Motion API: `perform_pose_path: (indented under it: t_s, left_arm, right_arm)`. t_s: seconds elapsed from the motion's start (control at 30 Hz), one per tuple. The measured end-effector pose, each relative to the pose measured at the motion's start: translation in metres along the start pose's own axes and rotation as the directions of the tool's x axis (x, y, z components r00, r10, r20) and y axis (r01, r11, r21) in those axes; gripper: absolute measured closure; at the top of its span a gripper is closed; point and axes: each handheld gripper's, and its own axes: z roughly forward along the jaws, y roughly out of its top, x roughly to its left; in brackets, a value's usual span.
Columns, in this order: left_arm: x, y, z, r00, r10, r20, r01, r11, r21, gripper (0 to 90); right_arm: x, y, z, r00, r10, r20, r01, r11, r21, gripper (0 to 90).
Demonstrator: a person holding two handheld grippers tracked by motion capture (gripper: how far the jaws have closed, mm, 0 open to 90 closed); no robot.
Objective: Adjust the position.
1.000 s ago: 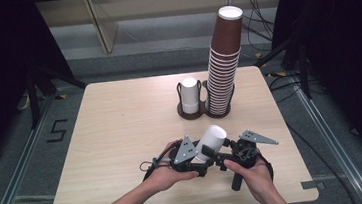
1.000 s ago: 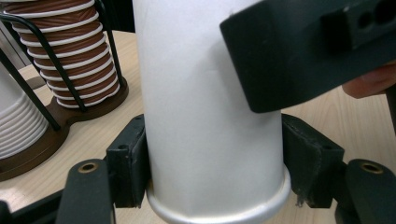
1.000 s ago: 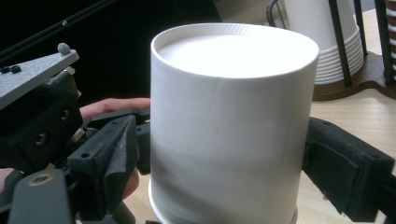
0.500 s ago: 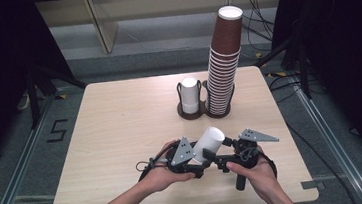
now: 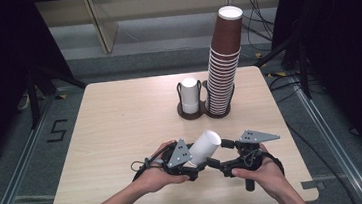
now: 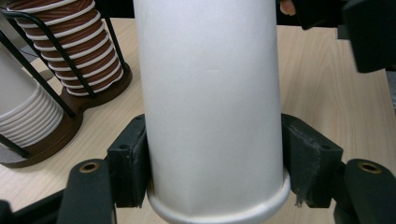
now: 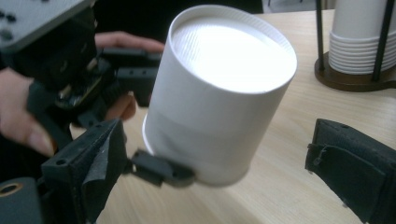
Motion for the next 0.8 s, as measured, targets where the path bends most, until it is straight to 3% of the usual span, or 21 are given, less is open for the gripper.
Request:
perform_pose_path:
  t_s: [0.07, 0.1, 0.13, 0.2, 0.23, 0.27, 0.3, 0.33, 0.4, 0.43, 0.47, 0.6, 0.63, 0.67, 0.7, 0.73, 0.77, 0.8]
  left_arm:
    - [0.001, 0.0, -0.003, 0.9999, 0.013, 0.001, -0.013, 0.9999, 0.009, 32.7]
    - [0.002, 0.0, -0.005, 0.9997, 0.024, 0.006, -0.024, 0.9995, 0.023, 32.7]
    - [0.002, -0.001, -0.007, 0.9994, 0.035, 0.008, -0.035, 0.9989, 0.031, 32.7]
    - [0.002, -0.001, -0.008, 0.9992, 0.039, 0.009, -0.039, 0.9986, 0.037, 32.7]
    - [0.002, -0.002, -0.009, 0.9989, 0.044, 0.014, -0.045, 0.9979, 0.046, 32.7]
    - [0.003, -0.003, -0.012, 0.998, 0.061, 0.02, -0.062, 0.9959, 0.065, 32.7]
    - [0.003, -0.003, -0.012, 0.998, 0.061, 0.02, -0.062, 0.9959, 0.065, 32.7]
    - [0.003, -0.004, -0.014, 0.9973, 0.068, 0.028, -0.071, 0.9942, 0.081, 32.7]
    - [0.004, -0.005, -0.017, 0.9958, 0.084, 0.038, -0.087, 0.9903, 0.108, 32.7]
    - [0.004, -0.006, -0.017, 0.9958, 0.083, 0.039, -0.087, 0.9907, 0.105, 32.7]
    - [0.004, -0.006, -0.017, 0.9958, 0.083, 0.039, -0.087, 0.9907, 0.105, 32.8]
    - [0.004, -0.006, -0.021, 0.9912, 0.119, 0.059, -0.127, 0.981, 0.147, 32.8]
    - [0.003, -0.006, -0.022, 0.9889, 0.131, 0.07, -0.141, 0.9774, 0.158, 32.8]
    - [0.003, -0.006, -0.022, 0.9889, 0.131, 0.07, -0.141, 0.9774, 0.158, 32.8]
    - [0.002, -0.006, -0.023, 0.9851, 0.15, 0.084, -0.163, 0.9709, 0.176, 32.8]
    - [0.002, -0.006, -0.023, 0.983, 0.162, 0.086, -0.176, 0.966, 0.189, 32.8]
    - [0.002, -0.006, -0.023, 0.983, 0.162, 0.086, -0.176, 0.966, 0.189, 32.8]
    - [0.001, -0.006, -0.023, 0.9817, 0.164, 0.098, -0.18, 0.9638, 0.197, 32.8]
  right_arm:
    - [0.001, 0.001, -0.004, 0.9995, -0.028, -0.011, 0.029, 0.998, 0.054, 5.7]
    - [-0.001, 0.002, -0.005, 0.9945, -0.102, -0.024, 0.104, 0.991, 0.089, 6.2]
    - [-0.002, 0.003, -0.007, 0.9913, -0.13, -0.019, 0.131, 0.985, 0.109, 6.4]
    - [-0.001, 0.002, -0.008, 0.9896, -0.142, -0.022, 0.144, 0.98, 0.136, 7.2]
    - [-0.003, 0.002, -0.009, 0.9844, -0.173, -0.029, 0.176, 0.972, 0.159, 8.1]
    - [-0.004, 0.002, -0.011, 0.9757, -0.218, -0.017, 0.217, 0.954, 0.205, 9.1]
    - [-0.004, 0.002, -0.011, 0.9757, -0.218, -0.017, 0.217, 0.954, 0.205, 9.1]
    - [-0.006, 0.002, -0.011, 0.9694, -0.244, -0.022, 0.243, 0.943, 0.228, 9.8]
    - [-0.01, 0.001, -0.011, 0.9468, -0.319, -0.042, 0.317, 0.902, 0.294, 10.2]
    - [-0.011, 0.001, -0.011, 0.9405, -0.335, -0.054, 0.334, 0.887, 0.319, 10.3]
    - [-0.011, 0.001, -0.011, 0.9405, -0.335, -0.054, 0.334, 0.887, 0.319, 10.3]
    - [-0.011, -0.002, -0.006, 0.917, -0.382, -0.114, 0.393, 0.816, 0.425, 10.7]
    - [-0.011, -0.002, -0.004, 0.9002, -0.415, -0.133, 0.427, 0.778, 0.461, 11.5]
    - [-0.011, -0.002, -0.003, 0.8939, -0.424, -0.144, 0.439, 0.764, 0.472, 11.8]
    - [-0.01, -0.001, -0.003, 0.886, -0.436, -0.158, 0.454, 0.747, 0.486, 12.6]
    - [-0.009, -0.001, -0.002, 0.8862, -0.435, -0.16, 0.453, 0.739, 0.5, 12.8]
    - [-0.009, 0.001, 0.0, 0.8726, -0.454, -0.181, 0.479, 0.721, 0.501, 12.9]
    - [-0.009, 0.001, 0.0, 0.8726, -0.454, -0.181, 0.479, 0.721, 0.501, 12.9]
